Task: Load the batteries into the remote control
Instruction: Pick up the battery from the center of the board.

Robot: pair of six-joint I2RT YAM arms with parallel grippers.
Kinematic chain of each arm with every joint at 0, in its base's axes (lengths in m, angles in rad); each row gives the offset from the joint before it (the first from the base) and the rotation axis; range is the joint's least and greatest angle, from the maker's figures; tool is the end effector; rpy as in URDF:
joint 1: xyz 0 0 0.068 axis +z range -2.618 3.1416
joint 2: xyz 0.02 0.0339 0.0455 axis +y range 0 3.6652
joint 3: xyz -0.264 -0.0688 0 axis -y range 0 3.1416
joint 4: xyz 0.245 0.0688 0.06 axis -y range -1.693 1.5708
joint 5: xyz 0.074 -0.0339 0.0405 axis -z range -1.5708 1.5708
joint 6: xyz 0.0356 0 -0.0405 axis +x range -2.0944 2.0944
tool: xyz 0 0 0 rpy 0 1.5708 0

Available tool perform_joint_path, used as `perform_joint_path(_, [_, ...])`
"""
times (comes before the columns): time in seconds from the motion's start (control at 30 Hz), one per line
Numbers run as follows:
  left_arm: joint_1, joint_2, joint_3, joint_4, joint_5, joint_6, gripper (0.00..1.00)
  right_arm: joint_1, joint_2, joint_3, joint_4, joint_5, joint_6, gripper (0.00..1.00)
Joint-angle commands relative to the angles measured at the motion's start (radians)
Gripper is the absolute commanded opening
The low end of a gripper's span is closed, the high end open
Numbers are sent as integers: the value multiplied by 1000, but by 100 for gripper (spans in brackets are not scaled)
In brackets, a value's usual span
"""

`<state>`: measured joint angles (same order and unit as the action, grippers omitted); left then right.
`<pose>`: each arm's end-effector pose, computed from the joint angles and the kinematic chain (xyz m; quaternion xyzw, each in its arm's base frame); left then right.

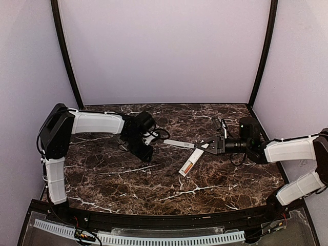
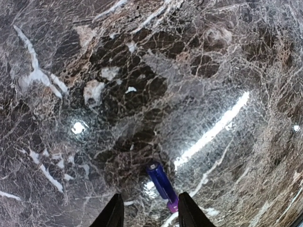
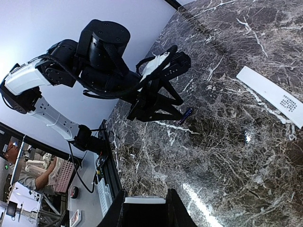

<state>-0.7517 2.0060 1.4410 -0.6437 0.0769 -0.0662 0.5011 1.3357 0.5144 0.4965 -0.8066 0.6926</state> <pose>0.2970 -0.2814 0.1700 0.3369 0.9234 -0.1062 0.1501 0.2182 0.1488 0.2003 -0.1565 0.7654 0.5652 0.2647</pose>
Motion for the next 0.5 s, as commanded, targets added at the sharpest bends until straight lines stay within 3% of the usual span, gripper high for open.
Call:
perform_joint_path(0.0, [-14, 31, 30, -31, -41, 23, 39, -4, -12, 28, 19, 7, -8, 0])
perform_joint_path(0.27, [-50, 76, 63, -59, -124, 47, 27, -4, -6, 29, 28, -2, -7, 0])
perform_joint_path(0.47, [-60, 26, 28, -32, -153, 60, 1, -4, -12, 35, 20, -15, -28, 0])
